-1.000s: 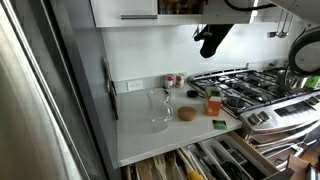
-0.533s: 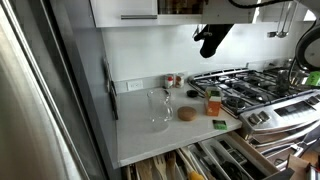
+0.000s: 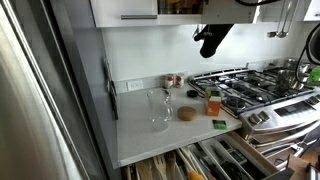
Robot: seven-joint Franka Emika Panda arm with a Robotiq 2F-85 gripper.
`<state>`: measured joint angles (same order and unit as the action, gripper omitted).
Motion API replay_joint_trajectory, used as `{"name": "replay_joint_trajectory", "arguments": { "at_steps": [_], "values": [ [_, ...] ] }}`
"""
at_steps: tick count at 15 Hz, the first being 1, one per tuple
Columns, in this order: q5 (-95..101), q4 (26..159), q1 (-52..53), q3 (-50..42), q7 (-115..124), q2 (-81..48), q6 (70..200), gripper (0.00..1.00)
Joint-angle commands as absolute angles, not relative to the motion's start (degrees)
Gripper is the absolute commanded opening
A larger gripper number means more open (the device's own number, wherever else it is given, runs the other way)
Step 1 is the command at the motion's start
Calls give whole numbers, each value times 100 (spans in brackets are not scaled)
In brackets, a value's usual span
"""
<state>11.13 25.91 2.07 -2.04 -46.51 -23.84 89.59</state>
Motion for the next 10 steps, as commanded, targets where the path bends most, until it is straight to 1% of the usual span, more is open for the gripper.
{"name": "replay_joint_trajectory", "arguments": {
  "at_steps": [1, 4, 5, 10],
  "values": [
    [960, 2710, 183, -73, -4915, -2188, 8424, 3],
    [561, 2652, 40, 60, -4365, -2293, 8279, 3],
    [870, 2574, 202, -41, -4629, -2317, 8412, 11],
    [725, 2525, 138, -2, -4445, -2399, 8353, 11]
  ]
}}
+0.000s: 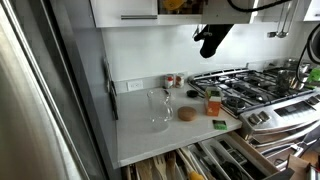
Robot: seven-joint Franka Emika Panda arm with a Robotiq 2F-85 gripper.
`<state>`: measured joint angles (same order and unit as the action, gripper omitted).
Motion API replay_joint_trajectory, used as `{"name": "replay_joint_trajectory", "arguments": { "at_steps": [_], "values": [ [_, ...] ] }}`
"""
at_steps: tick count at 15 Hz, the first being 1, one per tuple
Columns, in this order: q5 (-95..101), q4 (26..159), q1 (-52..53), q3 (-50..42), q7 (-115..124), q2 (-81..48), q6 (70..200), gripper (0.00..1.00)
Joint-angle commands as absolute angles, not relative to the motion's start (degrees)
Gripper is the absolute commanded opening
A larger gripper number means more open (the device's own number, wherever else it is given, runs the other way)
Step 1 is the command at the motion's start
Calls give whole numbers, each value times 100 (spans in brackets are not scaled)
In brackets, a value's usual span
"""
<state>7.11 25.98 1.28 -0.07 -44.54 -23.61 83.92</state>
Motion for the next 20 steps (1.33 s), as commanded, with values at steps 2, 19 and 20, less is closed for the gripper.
{"name": "replay_joint_trajectory", "arguments": {
  "at_steps": [2, 19, 20],
  "values": [
    [720, 2526, 136, 0, -4428, -2398, 8353, 11],
    [1144, 2724, 910, 162, -6288, -2185, 7010, 3],
    [1096, 2732, 954, 221, -6422, -2226, 6856, 3]
  ]
}}
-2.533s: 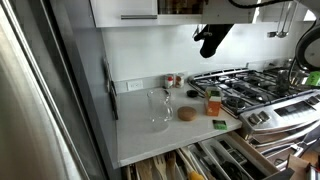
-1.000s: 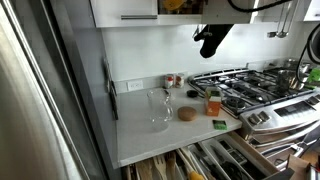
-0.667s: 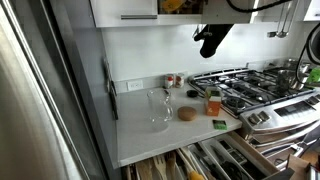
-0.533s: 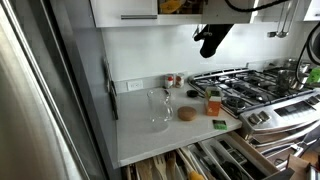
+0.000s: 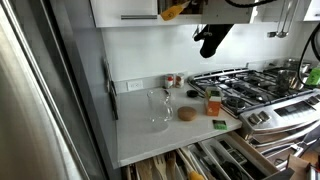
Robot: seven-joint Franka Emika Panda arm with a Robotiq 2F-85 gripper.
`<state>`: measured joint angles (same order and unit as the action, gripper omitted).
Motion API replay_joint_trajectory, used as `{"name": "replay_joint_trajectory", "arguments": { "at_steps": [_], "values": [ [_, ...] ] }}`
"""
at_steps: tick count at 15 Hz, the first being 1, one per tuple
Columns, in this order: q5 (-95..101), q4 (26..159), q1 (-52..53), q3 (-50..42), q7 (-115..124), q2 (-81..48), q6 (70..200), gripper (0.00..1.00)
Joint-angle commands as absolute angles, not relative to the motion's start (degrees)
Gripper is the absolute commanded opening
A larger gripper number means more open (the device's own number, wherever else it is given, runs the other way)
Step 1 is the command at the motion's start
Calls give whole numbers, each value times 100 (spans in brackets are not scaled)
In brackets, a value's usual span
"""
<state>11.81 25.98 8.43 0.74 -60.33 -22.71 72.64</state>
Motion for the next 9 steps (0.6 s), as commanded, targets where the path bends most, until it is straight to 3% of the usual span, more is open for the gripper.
{"name": "replay_joint_trajectory", "arguments": {
  "at_steps": [1, 9],
  "values": [
    [1077, 2639, 1006, 269, -6525, -2333, 6662, 3],
    [1409, 2540, 1565, 290, -7158, -2964, 5888, 3]
  ]
}}
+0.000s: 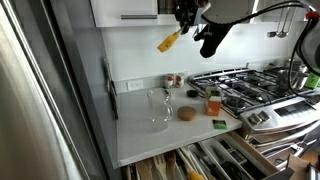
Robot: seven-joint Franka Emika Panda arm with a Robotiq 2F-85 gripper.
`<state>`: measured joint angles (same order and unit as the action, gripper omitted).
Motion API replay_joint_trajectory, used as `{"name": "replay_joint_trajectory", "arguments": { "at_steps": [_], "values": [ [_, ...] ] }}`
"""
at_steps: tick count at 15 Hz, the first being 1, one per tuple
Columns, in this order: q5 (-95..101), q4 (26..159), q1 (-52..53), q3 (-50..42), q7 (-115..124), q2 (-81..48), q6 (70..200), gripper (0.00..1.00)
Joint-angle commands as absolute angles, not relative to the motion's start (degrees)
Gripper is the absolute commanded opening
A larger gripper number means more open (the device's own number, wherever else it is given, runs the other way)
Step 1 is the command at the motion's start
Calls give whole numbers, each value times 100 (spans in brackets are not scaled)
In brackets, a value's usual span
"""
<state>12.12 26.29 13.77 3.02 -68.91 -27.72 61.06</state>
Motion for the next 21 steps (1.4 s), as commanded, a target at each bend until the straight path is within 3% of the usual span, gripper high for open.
{"name": "replay_joint_trajectory", "arguments": {
  "at_steps": [1, 2, 7, 8, 13, 21],
  "values": [
    [1270, 2417, 1452, 296, -6976, -2964, 5976, 3],
    [1270, 2534, 1479, 297, -6979, -2961, 6030, 11],
    [1244, 2709, 1448, 288, -6954, -2848, 6148, 11],
    [1243, 2704, 1448, 287, -6954, -2847, 6148, 3],
    [1919, 2397, 1983, 198, -7646, -3414, 5850, 3],
    [2606, 2511, 2359, -78, -8311, -3872, 6395, 3]
  ]
}}
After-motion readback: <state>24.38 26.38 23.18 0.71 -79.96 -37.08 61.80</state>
